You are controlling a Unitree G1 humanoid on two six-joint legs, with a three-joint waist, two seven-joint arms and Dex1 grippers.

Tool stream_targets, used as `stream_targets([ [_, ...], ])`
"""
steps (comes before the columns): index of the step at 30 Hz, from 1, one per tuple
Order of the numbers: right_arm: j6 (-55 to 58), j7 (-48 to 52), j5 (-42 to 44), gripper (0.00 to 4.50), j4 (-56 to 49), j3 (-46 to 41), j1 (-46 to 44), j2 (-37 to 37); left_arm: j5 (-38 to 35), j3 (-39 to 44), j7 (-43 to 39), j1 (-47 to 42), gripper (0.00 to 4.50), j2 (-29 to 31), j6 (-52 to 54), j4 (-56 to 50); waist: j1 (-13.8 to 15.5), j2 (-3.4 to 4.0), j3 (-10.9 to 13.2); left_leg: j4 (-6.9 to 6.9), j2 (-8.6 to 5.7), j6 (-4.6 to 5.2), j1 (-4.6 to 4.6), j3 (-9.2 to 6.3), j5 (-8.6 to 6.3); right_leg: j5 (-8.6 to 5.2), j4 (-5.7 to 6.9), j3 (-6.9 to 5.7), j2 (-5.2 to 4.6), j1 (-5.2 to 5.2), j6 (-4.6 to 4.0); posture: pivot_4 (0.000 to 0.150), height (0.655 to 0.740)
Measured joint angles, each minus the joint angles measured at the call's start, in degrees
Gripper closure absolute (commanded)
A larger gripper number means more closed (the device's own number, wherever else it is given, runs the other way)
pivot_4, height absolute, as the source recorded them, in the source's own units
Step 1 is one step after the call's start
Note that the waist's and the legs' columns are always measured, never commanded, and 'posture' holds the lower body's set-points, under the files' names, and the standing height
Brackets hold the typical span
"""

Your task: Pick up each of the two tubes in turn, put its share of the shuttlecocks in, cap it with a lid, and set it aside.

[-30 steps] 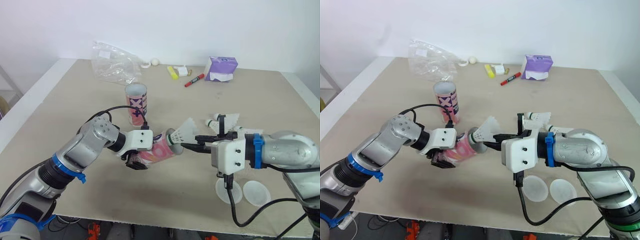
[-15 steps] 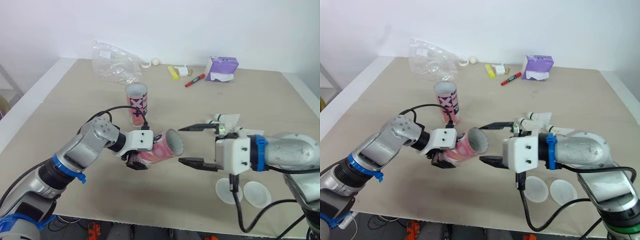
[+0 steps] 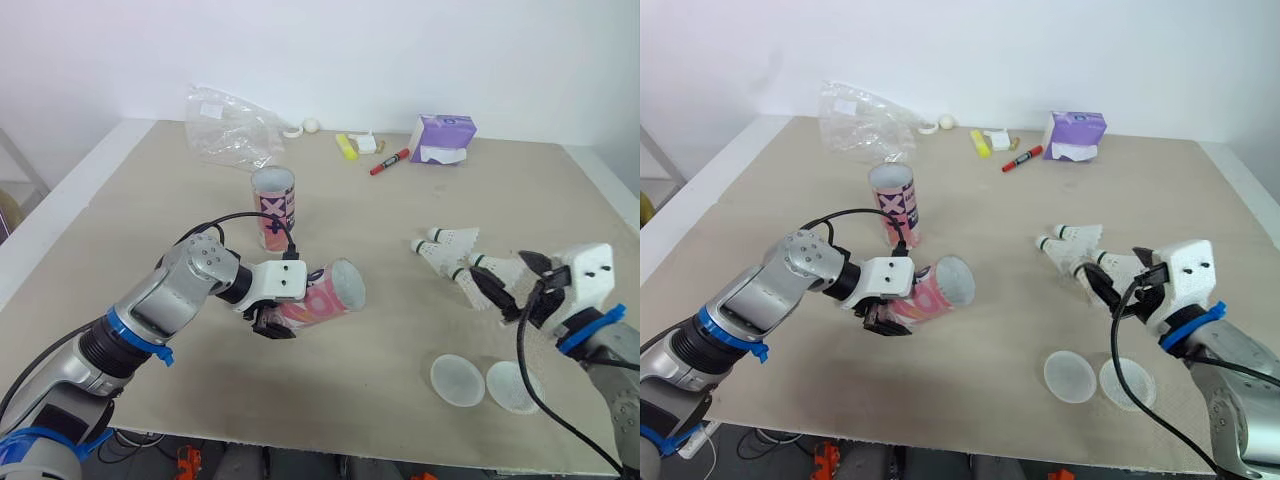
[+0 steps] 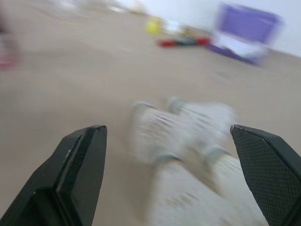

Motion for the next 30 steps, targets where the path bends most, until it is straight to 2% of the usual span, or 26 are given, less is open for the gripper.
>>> stream_targets([
  [7,8.0,-4.0,4.0,0.02,-1.8,-1.0,4.3,4.8,0.0,0.0,0.0,0.0,0.71,-0.1,-0.2,0.2,0.0,0.03,0.0,-0.01,-0.02,0.00,-0.01,-0.05,0.00,-0.03,0.00,0.01,-0.01,0.01,0.02,0.150,0.7400],
  [17,10.0,-5.0,6.2,0.02,-3.5,-0.9,5.6,6.4,0.0,0.0,0.0,0.0,0.71,0.0,0.1,0.1,-0.1,0.06,0.0,-0.01,-0.02,0.00,-0.01,-0.03,0.00,-0.02,0.00,0.01,-0.02,0.01,0.02,0.150,0.7400],
  [30,13.0,-7.4,9.6,0.02,1.7,1.7,-2.7,10.0,0.0,0.1,-0.1,0.0,0.71,0.0,0.2,0.1,-0.2,0.08,0.0,-0.03,-0.02,0.01,-0.02,-0.05,0.01,-0.04,-0.01,0.01,-0.01,0.00,0.02,0.150,0.7400],
])
